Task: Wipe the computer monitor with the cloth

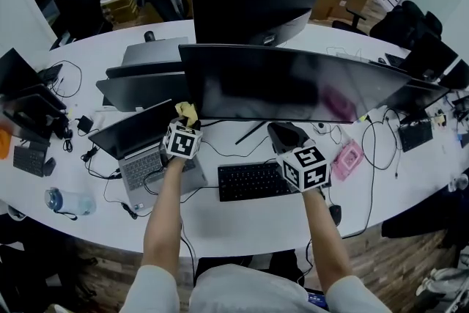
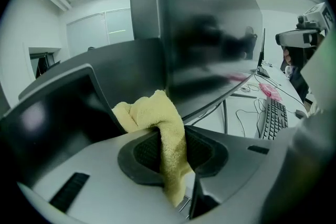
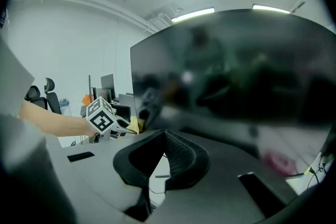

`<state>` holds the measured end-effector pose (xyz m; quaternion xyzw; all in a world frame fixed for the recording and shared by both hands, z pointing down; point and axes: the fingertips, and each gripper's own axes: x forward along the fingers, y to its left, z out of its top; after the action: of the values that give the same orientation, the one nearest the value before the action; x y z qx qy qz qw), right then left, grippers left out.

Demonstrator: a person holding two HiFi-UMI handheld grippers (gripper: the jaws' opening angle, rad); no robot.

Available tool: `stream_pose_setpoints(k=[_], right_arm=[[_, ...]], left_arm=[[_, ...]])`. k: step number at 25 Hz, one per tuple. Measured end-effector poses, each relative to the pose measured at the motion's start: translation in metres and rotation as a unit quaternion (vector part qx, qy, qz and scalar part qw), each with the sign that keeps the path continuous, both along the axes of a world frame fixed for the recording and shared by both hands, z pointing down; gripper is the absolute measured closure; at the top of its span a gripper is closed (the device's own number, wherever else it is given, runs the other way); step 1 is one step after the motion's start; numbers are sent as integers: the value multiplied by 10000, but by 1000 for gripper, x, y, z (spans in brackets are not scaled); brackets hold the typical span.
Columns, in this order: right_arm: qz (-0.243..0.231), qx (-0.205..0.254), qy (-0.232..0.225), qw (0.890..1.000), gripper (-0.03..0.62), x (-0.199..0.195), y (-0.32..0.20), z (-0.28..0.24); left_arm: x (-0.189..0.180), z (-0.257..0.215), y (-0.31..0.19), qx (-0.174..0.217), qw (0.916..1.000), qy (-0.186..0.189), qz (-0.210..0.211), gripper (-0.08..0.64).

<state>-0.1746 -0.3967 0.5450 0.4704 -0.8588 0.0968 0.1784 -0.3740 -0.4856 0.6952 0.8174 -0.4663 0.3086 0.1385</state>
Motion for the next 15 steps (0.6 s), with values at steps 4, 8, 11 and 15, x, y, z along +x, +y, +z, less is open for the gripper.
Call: stream_pose_setpoints(k=[4,8,11,15], right_arm=[[83,-55,19,9999,569,9,4,13],[172,-114,43,9998,569,23,8,24],[257,-139,16,9996,569,35,11,29],[393,-149,-30,9991,569,55,16,31]], left_arm=[[1,29,3,-282,9996,78,3,451],[2,45,3,-501,9984,222,-105,451],[16,51,7,-658,9965,511,-118,451],[50,47,11,-571,9952,780,118,451]])
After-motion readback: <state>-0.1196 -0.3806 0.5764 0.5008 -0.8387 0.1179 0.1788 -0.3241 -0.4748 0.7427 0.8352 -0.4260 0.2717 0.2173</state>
